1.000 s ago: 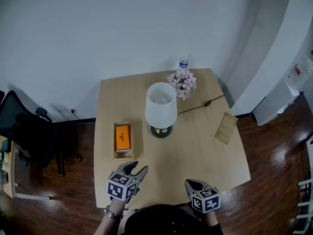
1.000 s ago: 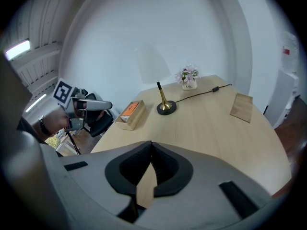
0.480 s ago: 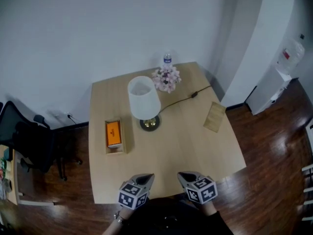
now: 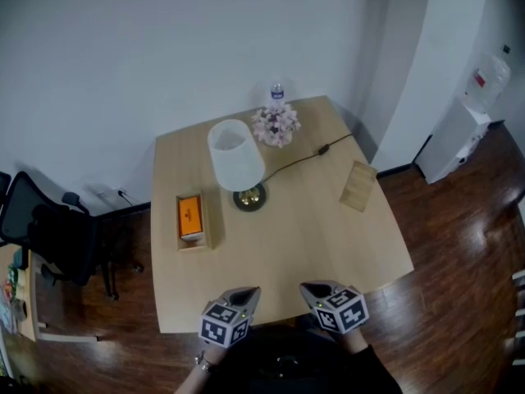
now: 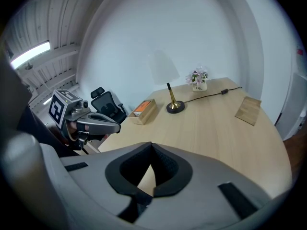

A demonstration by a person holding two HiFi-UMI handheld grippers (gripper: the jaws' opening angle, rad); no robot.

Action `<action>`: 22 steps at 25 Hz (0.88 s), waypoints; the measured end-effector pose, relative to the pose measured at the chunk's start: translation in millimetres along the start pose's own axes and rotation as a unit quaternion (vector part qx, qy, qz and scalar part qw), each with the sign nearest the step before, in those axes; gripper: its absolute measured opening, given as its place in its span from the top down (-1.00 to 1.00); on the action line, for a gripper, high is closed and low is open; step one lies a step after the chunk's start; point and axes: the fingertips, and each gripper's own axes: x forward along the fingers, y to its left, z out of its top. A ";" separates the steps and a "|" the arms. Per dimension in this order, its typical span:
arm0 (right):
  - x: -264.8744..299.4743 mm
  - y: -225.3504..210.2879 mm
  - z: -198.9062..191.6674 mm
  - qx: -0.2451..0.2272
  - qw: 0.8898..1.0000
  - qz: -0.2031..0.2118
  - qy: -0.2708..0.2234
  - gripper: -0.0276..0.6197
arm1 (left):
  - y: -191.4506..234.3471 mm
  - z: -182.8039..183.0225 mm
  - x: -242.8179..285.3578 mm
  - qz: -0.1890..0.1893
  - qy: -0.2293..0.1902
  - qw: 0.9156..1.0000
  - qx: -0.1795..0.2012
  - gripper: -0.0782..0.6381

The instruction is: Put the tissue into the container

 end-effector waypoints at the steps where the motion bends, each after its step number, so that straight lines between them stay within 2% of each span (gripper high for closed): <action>1: -1.0 -0.5 -1.0 0.000 1.000 0.001 0.001 0.95 | -1.4 -0.4 0.3 0.001 0.001 1.000 0.000 0.79; 22: -7.1 -4.7 -14.3 0.004 1.000 0.017 0.005 0.95 | -15.8 -8.7 3.8 0.012 0.017 1.000 0.007 0.79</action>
